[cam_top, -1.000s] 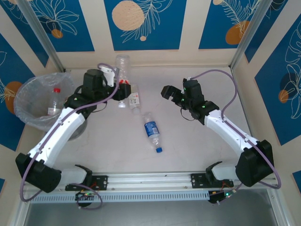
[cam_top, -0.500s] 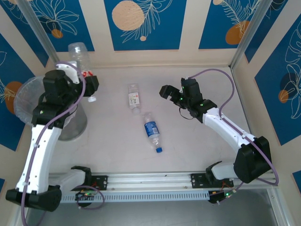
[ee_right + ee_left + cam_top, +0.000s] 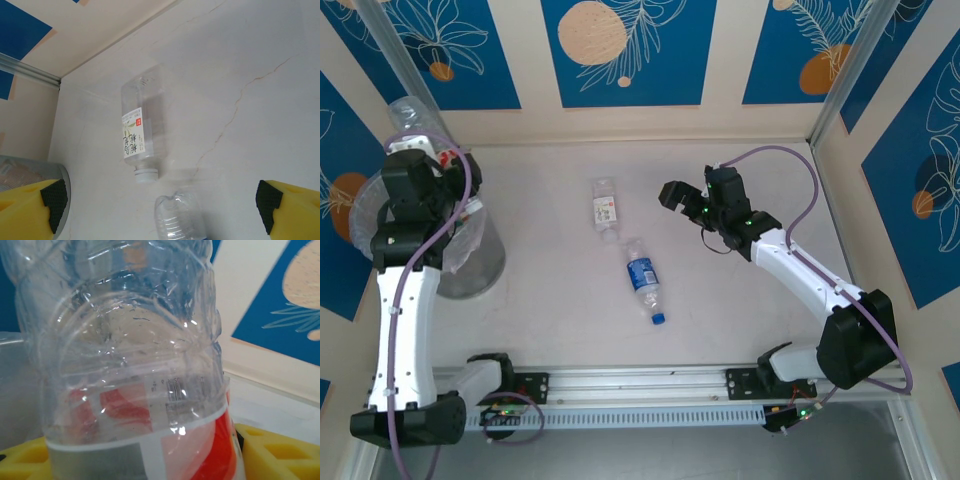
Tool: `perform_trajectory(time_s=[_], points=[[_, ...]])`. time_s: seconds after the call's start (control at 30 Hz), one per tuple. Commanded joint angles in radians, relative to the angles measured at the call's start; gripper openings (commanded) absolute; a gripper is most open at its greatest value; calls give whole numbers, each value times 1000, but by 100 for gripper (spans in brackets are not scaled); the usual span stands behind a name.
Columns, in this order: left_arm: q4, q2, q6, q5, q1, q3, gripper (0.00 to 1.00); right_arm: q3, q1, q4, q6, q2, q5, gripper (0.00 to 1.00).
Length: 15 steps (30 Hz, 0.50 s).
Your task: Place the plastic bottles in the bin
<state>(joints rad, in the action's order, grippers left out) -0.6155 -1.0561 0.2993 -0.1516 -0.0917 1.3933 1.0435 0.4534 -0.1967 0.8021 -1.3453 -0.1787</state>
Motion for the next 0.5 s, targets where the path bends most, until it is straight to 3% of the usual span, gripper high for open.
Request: perform_trajectory(time_s=[0.0, 0.27, 0.47], points=[[39, -7, 50, -10, -54, -22, 66, 16, -5, -18, -11, 13, 5, 100], [116, -36, 42, -43, -159, -75, 66, -11, -5, -29, -11, 50, -18, 100], [194, -69, -46, -113, -163, -95, 67, -27, -7, -29, 2, 70, -24, 99]])
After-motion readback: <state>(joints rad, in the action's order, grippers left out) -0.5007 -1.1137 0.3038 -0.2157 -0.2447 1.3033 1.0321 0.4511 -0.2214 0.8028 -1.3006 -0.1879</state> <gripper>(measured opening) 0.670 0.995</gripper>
